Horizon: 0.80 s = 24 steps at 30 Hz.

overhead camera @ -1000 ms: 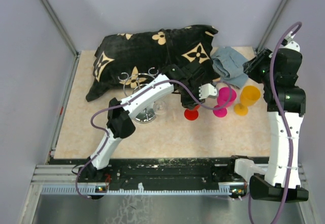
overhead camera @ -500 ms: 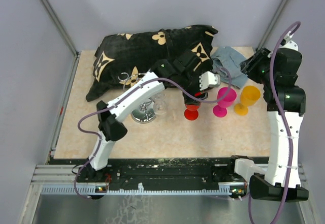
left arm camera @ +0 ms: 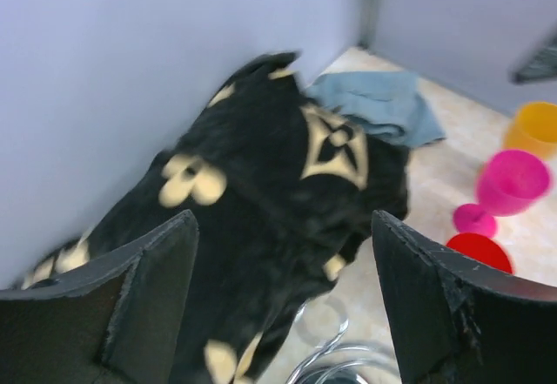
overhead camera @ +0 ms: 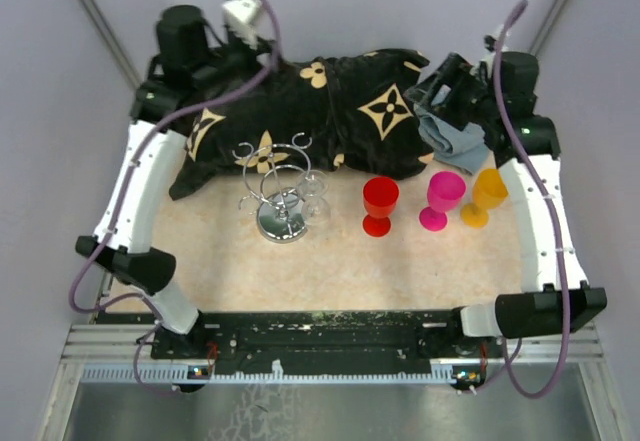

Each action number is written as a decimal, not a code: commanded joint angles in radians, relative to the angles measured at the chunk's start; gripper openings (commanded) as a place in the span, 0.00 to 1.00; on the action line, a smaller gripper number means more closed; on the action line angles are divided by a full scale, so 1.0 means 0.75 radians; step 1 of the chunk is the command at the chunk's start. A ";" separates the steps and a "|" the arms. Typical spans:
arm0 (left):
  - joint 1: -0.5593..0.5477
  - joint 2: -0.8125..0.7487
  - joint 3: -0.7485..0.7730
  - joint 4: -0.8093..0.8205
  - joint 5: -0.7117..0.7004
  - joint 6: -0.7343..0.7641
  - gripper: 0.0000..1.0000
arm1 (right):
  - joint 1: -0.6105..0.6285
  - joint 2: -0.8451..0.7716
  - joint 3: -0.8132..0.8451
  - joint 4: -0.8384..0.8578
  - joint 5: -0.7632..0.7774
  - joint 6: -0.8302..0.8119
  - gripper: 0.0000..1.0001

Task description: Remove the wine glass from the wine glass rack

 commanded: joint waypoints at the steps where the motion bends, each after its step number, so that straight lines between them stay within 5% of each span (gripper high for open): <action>1: 0.363 -0.134 -0.256 0.119 0.248 -0.385 0.87 | 0.173 0.006 -0.043 0.212 -0.116 0.171 0.75; 6: 0.828 -0.314 -0.715 0.354 0.671 -0.862 0.89 | 0.336 -0.006 -0.246 0.392 -0.214 0.369 0.69; 9: 0.965 -0.381 -0.942 0.473 0.843 -1.056 0.88 | 0.422 -0.016 -0.347 0.444 -0.222 0.436 0.61; 24: 1.005 -0.448 -1.227 0.583 0.991 -1.169 0.86 | 0.626 -0.075 -0.704 0.745 -0.252 0.665 0.42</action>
